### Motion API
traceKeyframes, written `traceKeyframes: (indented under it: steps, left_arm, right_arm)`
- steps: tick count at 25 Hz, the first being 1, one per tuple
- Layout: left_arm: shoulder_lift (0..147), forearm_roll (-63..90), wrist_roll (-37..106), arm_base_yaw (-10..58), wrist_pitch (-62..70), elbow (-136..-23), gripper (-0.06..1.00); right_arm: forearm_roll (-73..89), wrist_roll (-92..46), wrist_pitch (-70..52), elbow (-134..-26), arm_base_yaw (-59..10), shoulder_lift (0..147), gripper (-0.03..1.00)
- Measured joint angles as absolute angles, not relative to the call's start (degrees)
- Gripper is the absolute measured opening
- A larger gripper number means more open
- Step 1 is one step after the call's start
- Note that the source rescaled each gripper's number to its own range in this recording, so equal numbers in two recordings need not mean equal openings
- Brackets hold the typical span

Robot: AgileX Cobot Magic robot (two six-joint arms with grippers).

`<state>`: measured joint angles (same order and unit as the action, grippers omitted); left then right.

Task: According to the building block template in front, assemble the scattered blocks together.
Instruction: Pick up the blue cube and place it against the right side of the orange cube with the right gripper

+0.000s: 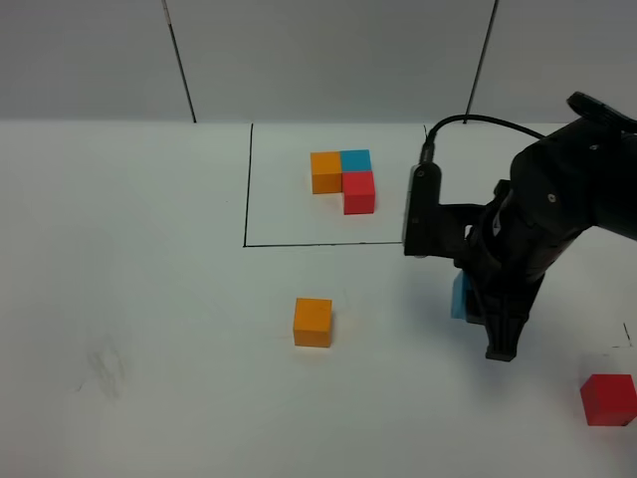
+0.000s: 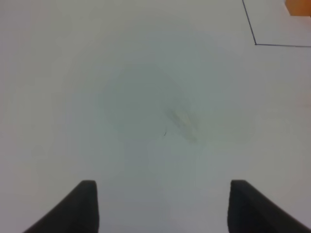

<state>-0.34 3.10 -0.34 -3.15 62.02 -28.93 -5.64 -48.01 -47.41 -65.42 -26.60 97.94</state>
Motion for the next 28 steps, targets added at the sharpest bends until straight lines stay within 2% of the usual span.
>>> traceKeyframes:
  steps: [4,9,16,23,28]
  left_arm:
    - [-0.34,3.10,-0.34,-3.15,62.02,-28.93,0.29]
    - [-0.34,3.10,-0.34,-3.15,62.02,-28.93,0.29]
    - [-0.34,3.10,-0.34,-3.15,62.02,-28.93,0.29]
    - [-0.34,3.10,-0.34,-3.15,62.02,-28.93,0.29]
    - [-0.34,3.10,-0.34,-3.15,62.02,-28.93,0.29]
  right_arm:
    - [-6.40,-51.21,-48.53,-68.93,-29.52,101.54,0.23]
    - [-6.58,-55.19,-56.05,-78.15,-32.16,109.39,0.23]
    - [-3.78,-53.73,-60.86,-89.05,-32.68,117.92,0.23]
    - [-2.50,-43.85,-59.94,-90.20,-33.02,120.43,0.23]
    - [-2.38,-42.66,-58.48,-90.32,-35.03,120.43,0.23]
